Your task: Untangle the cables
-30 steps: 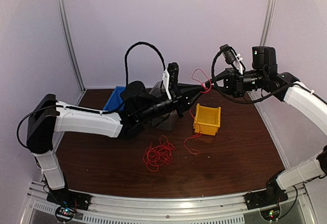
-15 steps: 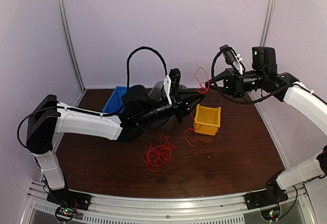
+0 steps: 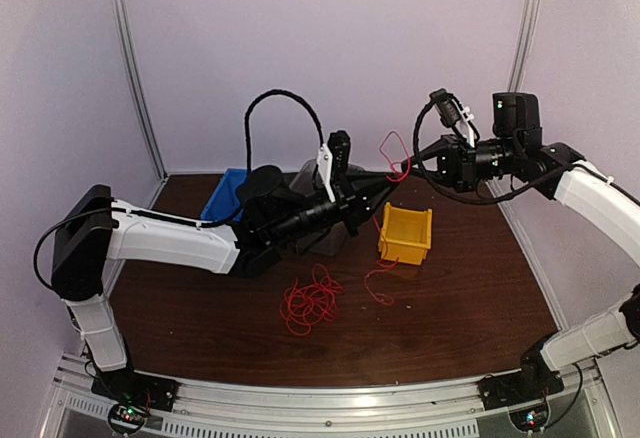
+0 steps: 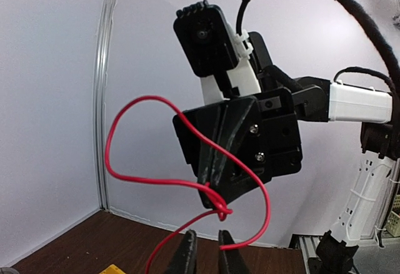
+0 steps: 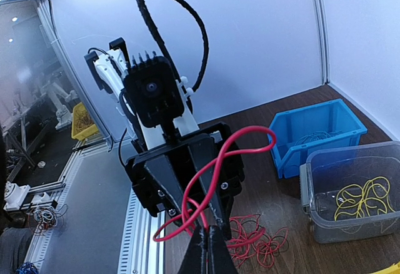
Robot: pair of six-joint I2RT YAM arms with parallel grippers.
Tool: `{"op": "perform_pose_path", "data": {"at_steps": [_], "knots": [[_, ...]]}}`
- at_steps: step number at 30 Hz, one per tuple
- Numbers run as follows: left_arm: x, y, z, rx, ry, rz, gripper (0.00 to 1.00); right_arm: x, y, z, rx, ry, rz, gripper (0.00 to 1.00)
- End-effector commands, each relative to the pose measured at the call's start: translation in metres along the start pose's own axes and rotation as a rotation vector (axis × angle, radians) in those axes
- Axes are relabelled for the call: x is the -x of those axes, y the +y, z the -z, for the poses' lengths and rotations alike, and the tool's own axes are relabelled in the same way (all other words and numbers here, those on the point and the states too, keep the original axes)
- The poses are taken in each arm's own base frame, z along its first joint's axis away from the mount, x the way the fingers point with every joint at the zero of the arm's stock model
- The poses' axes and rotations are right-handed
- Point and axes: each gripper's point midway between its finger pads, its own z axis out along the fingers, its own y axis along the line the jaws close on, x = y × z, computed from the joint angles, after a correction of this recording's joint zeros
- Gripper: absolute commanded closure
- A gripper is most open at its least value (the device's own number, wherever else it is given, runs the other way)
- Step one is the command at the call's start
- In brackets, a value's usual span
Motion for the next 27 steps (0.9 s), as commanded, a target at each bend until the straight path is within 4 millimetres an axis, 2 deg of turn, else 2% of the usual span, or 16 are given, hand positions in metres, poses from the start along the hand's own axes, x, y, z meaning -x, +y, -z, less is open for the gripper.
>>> {"op": "perform_pose_path", "data": {"at_steps": [1,10,18,23,27], "knots": [[0.041,-0.013,-0.004,-0.039,-0.113,-0.050,0.83,0.001,0.001,0.002,-0.001,-0.013,0.014,1.00],[0.039,-0.012,-0.007,-0.035,-0.106,-0.044,0.85,0.000,0.000,0.002,-0.001,-0.012,0.012,1.00],[0.036,-0.008,-0.012,-0.022,-0.094,-0.043,1.00,0.000,0.002,0.002,0.005,-0.014,0.009,1.00],[0.027,-0.005,-0.011,-0.007,-0.073,-0.028,1.00,0.004,0.005,0.003,0.026,-0.028,-0.013,1.00],[0.017,-0.004,-0.006,0.003,-0.044,-0.017,1.00,0.013,0.000,0.011,0.046,-0.079,-0.051,1.00]]}}
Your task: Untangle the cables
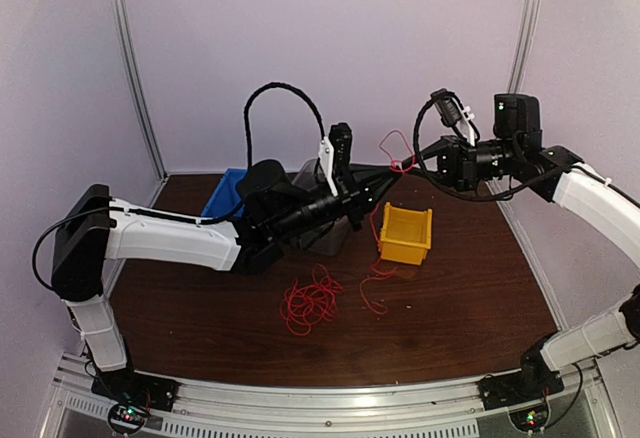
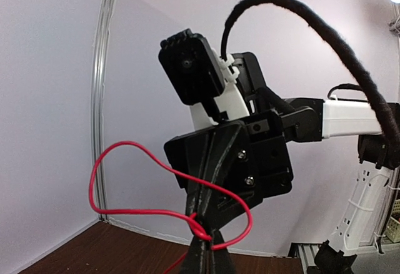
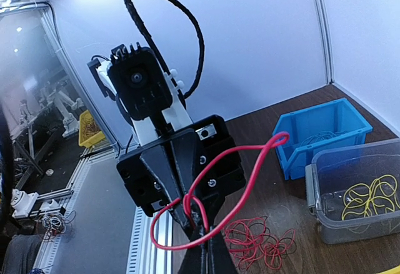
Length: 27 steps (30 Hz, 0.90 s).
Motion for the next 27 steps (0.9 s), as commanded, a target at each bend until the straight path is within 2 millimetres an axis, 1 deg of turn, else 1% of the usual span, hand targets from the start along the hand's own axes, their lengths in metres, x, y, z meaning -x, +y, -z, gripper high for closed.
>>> {"op": "perform_pose_path", "data": {"at_steps": [1,3,5,11,13,15,16,18,19,22,24,27], "knots": [[-0.003,0.001,0.004,0.019,0.000,0.003,1.00,0.013,0.000,0.013,0.035,-0.073,-0.035,1.00],[-0.010,0.001,0.010,0.026,0.018,0.009,1.00,0.011,-0.005,0.018,0.039,-0.093,-0.066,1.00],[-0.017,0.002,0.014,0.035,0.032,0.015,1.00,0.004,-0.008,0.018,0.044,-0.095,-0.092,1.00],[-0.028,-0.002,0.019,0.007,0.040,0.032,1.00,-0.010,-0.016,0.020,0.052,-0.130,-0.166,1.00],[-0.030,-0.006,0.020,-0.017,0.038,0.039,1.00,-0.019,-0.022,0.019,0.037,-0.125,-0.191,1.00],[-0.037,-0.005,0.018,-0.012,0.064,0.055,1.00,-0.030,-0.027,0.017,0.031,-0.112,-0.211,1.00],[-0.042,-0.004,0.016,-0.010,0.082,0.064,1.00,-0.037,-0.029,0.016,0.035,-0.099,-0.219,0.98],[-0.049,-0.005,0.015,-0.024,0.112,0.085,1.00,-0.050,-0.032,0.013,0.052,-0.059,-0.244,0.83],[-0.052,-0.008,0.015,-0.042,0.126,0.101,1.00,-0.056,-0.033,0.011,0.064,-0.035,-0.250,0.79],[-0.063,-0.015,0.017,-0.084,0.170,0.143,1.00,-0.076,-0.037,0.008,0.070,0.046,-0.244,0.76],[-0.068,-0.020,0.017,-0.117,0.203,0.163,1.00,-0.089,-0.037,0.004,0.060,0.105,-0.201,0.71],[-0.072,-0.024,0.018,-0.137,0.231,0.181,1.00,-0.118,-0.036,-0.001,0.053,0.229,-0.144,0.65]]}}
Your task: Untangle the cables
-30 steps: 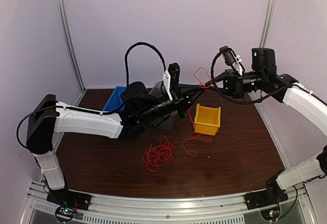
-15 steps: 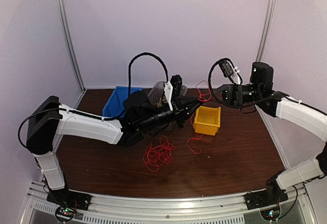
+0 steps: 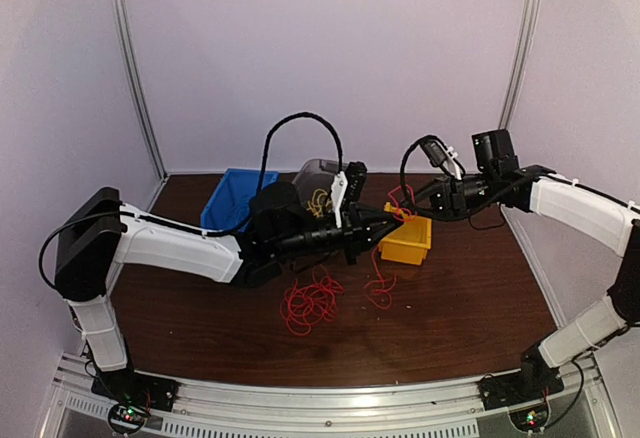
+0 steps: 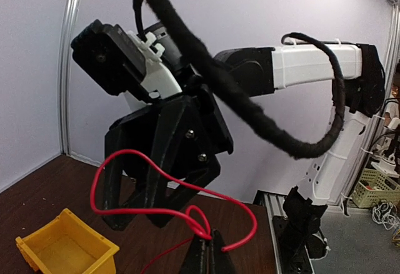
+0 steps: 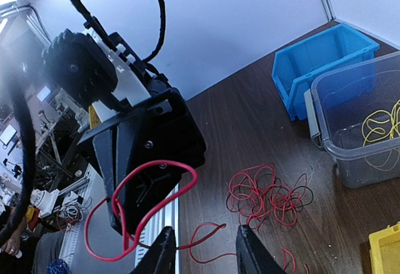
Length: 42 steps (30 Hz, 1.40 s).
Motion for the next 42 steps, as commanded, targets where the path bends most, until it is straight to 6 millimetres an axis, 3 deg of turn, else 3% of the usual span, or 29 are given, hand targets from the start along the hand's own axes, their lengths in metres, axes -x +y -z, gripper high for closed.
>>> {"op": "perform_pose_path", "data": {"at_steps": [1,5,8,11,15,23,29,32,37,42], "knots": [[-0.002,-0.009,-0.004,-0.070,0.042,0.040,1.00,-0.049,0.000,-0.008,0.000,0.203,0.124,0.64],[-0.009,-0.010,-0.004,-0.077,0.082,0.055,1.00,-0.072,0.006,-0.008,0.071,0.278,0.096,0.62],[-0.017,-0.011,-0.002,-0.081,0.133,0.055,1.00,-0.077,0.016,0.000,0.109,0.326,0.129,0.59],[-0.027,-0.016,0.004,-0.101,0.197,0.037,1.00,-0.074,0.031,0.007,0.157,0.336,0.153,0.54],[-0.033,-0.025,0.012,-0.143,0.231,0.034,1.00,-0.066,0.034,0.007,0.157,0.298,0.158,0.51],[-0.023,-0.025,0.008,-0.140,0.194,0.033,1.00,-0.049,0.004,-0.006,-0.052,0.207,0.184,0.49],[-0.022,-0.022,0.003,-0.131,0.189,0.034,1.00,-0.049,0.028,-0.010,0.049,0.224,0.198,0.50],[-0.023,-0.022,0.002,-0.135,0.191,0.037,1.00,-0.048,0.029,-0.013,0.045,0.227,0.198,0.50],[-0.023,-0.023,0.001,-0.143,0.189,0.043,1.00,-0.046,0.026,-0.016,0.049,0.212,0.183,0.55],[-0.023,-0.022,0.000,-0.143,0.191,0.047,1.00,-0.047,0.028,-0.019,0.078,0.221,0.169,0.75]]}}
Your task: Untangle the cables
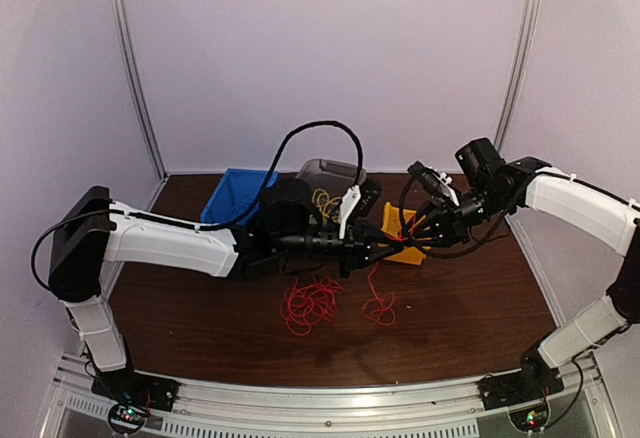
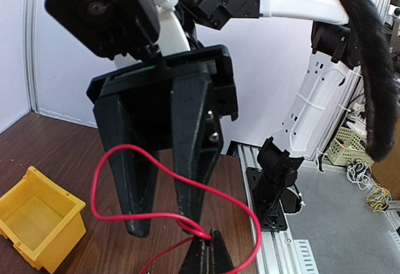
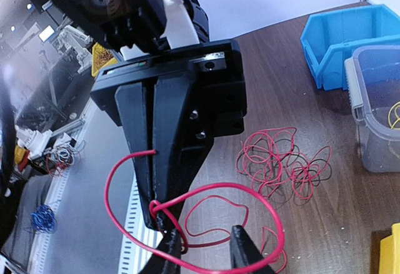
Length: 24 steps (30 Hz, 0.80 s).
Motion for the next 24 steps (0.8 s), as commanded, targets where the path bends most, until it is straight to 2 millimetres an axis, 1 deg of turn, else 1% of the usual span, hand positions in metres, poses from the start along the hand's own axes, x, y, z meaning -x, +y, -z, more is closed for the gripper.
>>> {"op": "perform_pose_path", "data": {"at_steps": [1,3,5,7,9,15,16,18,19,20,21,24], "knots": [[0.017,0.000,-0.003,-0.018,-0.045,-0.025,1.00,0.010,0.006,-0.002,0.047,-0.017,0.014,0.79],[0.015,0.002,-0.006,-0.016,-0.032,-0.018,1.00,0.012,0.010,-0.001,0.065,-0.023,0.023,0.88],[0.012,0.003,-0.007,-0.013,-0.024,-0.011,1.00,0.014,0.012,0.000,0.073,-0.028,0.031,1.00],[0.010,0.003,-0.006,-0.014,-0.023,-0.010,1.00,0.015,0.016,0.001,0.085,-0.037,0.033,1.00],[0.008,0.003,-0.005,-0.011,-0.026,-0.006,0.96,0.017,0.019,0.002,0.102,-0.050,0.022,1.00],[0.009,0.002,0.000,-0.003,-0.043,-0.014,0.96,0.019,0.018,0.003,0.104,-0.057,0.012,1.00],[0.009,0.001,0.001,-0.004,-0.045,-0.016,0.93,0.019,0.018,0.003,0.106,-0.059,0.010,1.00],[0.008,0.001,0.002,-0.005,-0.044,-0.018,0.80,0.021,0.017,0.004,0.107,-0.065,0.008,1.00],[0.008,0.001,0.003,-0.001,-0.045,-0.019,0.76,0.020,0.016,0.004,0.105,-0.066,0.004,1.00],[0.008,0.002,0.003,0.004,-0.044,-0.020,0.74,0.021,0.016,0.005,0.103,-0.067,0.006,1.00],[0.007,0.002,0.003,0.010,-0.044,-0.020,0.74,0.021,0.015,0.005,0.103,-0.068,0.006,1.00],[0.009,0.003,0.005,0.019,-0.050,-0.027,0.78,0.019,0.014,0.004,0.098,-0.064,0.001,1.00]]}}
